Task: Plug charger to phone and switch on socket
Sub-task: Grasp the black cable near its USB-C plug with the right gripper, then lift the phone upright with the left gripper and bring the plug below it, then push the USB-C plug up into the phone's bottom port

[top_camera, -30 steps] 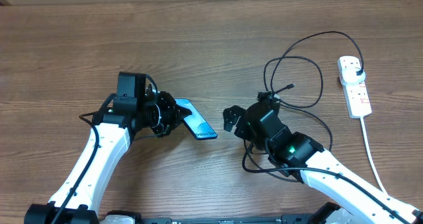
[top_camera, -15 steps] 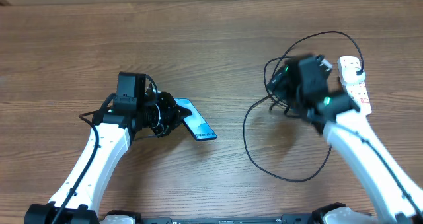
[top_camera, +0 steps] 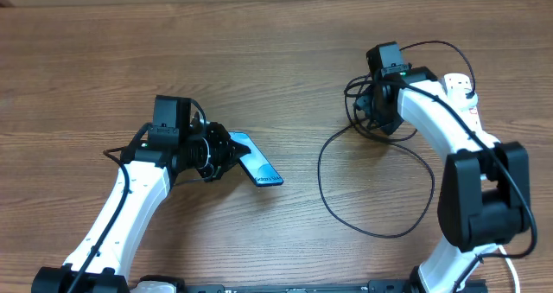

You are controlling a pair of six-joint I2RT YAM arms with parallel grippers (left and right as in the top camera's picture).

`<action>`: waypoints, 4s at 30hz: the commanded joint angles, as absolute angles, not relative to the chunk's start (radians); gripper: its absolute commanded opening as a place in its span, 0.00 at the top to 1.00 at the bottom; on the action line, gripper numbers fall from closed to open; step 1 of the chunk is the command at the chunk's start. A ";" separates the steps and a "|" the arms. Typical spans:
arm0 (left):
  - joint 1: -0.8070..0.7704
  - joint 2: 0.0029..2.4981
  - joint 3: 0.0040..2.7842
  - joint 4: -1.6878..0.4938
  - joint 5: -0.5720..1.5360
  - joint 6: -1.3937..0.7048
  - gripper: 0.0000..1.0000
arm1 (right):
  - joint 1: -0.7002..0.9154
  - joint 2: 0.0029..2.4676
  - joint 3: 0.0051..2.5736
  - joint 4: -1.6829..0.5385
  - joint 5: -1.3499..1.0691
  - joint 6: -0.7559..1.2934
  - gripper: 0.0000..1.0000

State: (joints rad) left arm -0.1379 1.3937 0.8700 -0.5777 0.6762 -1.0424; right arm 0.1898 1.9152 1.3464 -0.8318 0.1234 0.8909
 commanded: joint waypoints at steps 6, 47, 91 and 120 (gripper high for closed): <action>-0.145 1.396 0.871 -0.576 0.708 -1.024 0.96 | 0.189 1.991 1.377 -0.786 0.072 1.005 0.45; -0.144 1.396 0.871 -0.525 0.869 -0.852 0.96 | 0.199 1.948 1.449 -0.850 -0.002 0.633 0.96; -0.138 1.830 0.950 0.828 1.308 -1.421 0.96 | 0.724 1.266 1.111 -0.955 -0.394 0.427 0.96; -0.139 1.830 0.950 0.828 1.326 -1.368 0.96 | 0.723 1.303 1.112 -0.893 -0.350 0.483 0.96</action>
